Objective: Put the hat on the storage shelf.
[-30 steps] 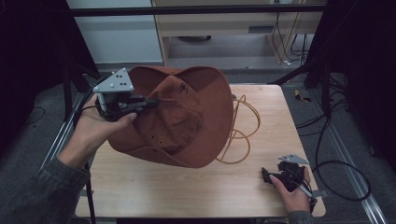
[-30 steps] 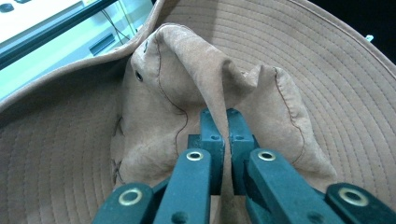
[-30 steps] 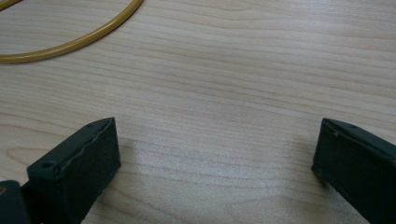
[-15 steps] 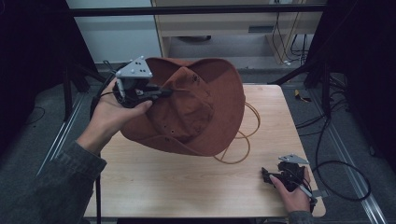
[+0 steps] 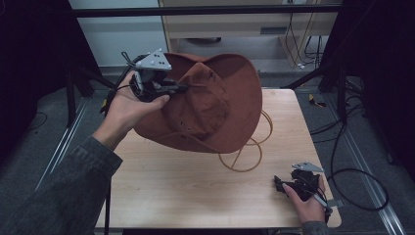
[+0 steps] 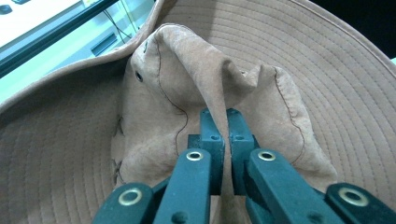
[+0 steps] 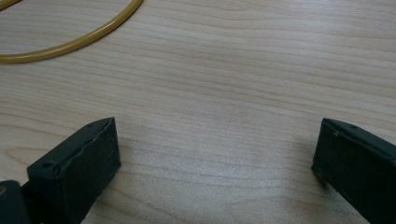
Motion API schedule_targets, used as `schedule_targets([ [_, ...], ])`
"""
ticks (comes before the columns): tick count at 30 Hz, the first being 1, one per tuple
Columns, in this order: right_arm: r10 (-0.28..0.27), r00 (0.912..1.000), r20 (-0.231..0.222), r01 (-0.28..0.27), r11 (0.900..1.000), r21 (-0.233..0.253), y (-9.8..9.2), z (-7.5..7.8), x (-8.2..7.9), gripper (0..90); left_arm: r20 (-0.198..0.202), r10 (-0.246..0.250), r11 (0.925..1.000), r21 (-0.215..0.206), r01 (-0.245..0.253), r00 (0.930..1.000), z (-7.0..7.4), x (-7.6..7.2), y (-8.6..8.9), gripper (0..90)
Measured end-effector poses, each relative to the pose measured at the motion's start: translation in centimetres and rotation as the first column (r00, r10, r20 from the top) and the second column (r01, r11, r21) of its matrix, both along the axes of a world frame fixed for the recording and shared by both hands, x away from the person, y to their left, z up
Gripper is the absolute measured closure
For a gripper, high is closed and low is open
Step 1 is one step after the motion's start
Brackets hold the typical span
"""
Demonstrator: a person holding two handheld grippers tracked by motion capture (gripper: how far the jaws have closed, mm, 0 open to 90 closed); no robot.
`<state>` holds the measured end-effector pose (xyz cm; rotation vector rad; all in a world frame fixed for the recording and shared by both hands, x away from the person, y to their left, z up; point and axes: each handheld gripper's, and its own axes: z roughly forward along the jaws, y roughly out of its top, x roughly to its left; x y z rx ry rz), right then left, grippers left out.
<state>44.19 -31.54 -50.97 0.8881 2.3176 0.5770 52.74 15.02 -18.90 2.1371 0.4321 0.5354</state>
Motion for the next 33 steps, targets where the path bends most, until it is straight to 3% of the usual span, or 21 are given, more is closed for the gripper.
schedule_targets([
  [11,0.004,1.0000,0.000,-0.004,1.000,-0.001,0.0,0.0,0.0,0.8,0.001,-0.049,0.9985,0.023,0.049,0.9988,-0.2,-0.1,-3.3,88.3],
  [33,0.004,1.0000,0.000,-0.004,1.000,-0.001,0.0,0.0,0.0,0.8,0.004,-0.118,0.9914,0.057,0.118,0.9930,0.6,0.6,-7.4,88.3],
])
